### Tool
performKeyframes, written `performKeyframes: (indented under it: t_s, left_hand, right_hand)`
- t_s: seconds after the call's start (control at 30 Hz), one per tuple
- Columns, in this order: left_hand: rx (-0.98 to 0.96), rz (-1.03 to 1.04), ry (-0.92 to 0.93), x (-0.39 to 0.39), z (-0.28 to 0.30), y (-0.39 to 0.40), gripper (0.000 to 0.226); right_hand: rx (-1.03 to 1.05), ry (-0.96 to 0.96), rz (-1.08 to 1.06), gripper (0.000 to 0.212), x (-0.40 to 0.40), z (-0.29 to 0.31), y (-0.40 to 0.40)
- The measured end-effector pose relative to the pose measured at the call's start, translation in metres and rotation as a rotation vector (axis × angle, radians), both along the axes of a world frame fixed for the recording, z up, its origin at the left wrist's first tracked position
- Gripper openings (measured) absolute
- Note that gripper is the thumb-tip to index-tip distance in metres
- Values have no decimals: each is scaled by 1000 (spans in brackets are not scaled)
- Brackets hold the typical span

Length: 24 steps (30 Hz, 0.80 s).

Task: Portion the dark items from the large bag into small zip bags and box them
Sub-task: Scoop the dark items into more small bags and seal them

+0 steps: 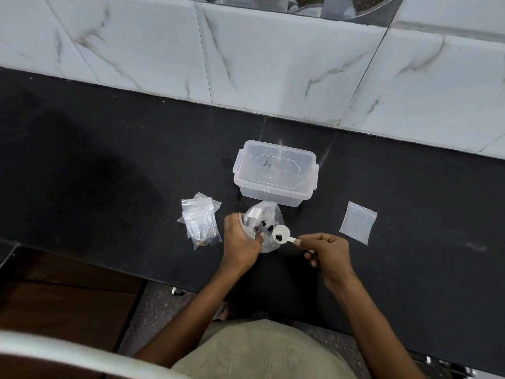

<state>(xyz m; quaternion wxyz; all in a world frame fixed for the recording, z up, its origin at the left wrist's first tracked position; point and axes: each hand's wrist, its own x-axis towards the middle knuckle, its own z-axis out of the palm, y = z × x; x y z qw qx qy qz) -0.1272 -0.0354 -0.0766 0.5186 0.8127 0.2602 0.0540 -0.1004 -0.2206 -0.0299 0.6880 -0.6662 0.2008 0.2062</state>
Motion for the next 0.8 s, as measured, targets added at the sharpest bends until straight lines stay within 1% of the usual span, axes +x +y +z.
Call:
performKeyframes:
  t_s: [0.13, 0.23, 0.37, 0.4, 0.47, 0.57, 0.67, 0.8]
  left_hand:
    - [111, -37, -95, -4, -2, 0, 48]
    - [135, -47, -158, -7, -4, -1, 51]
    - [148, 58, -267, -14, 2, -2, 59]
    - [143, 80, -286, -14, 4, -3, 57]
    - [146, 117, -295, -15, 6, -3, 51]
    - [132, 140, -305, -15, 12, -3, 58]
    - [87, 117, -337, -14, 21, -4, 67]
    - [88, 81, -346, -10, 24, -5, 68]
  right_hand:
    - [20, -56, 27, 7, 1, 13, 4]
    - [15, -109, 45, 5, 1, 23, 9]
    - [-1, -185, 96, 5, -1, 37, 19]
    - [-7, -205, 108, 5, -3, 40, 22]
    - [-22, -249, 139, 6, -6, 46, 27]
    - [-39, -306, 178, 7, -11, 53, 35]
    - [-56, -339, 203, 7, -14, 59, 39]
    - [-34, -382, 212, 8, -14, 65, 38]
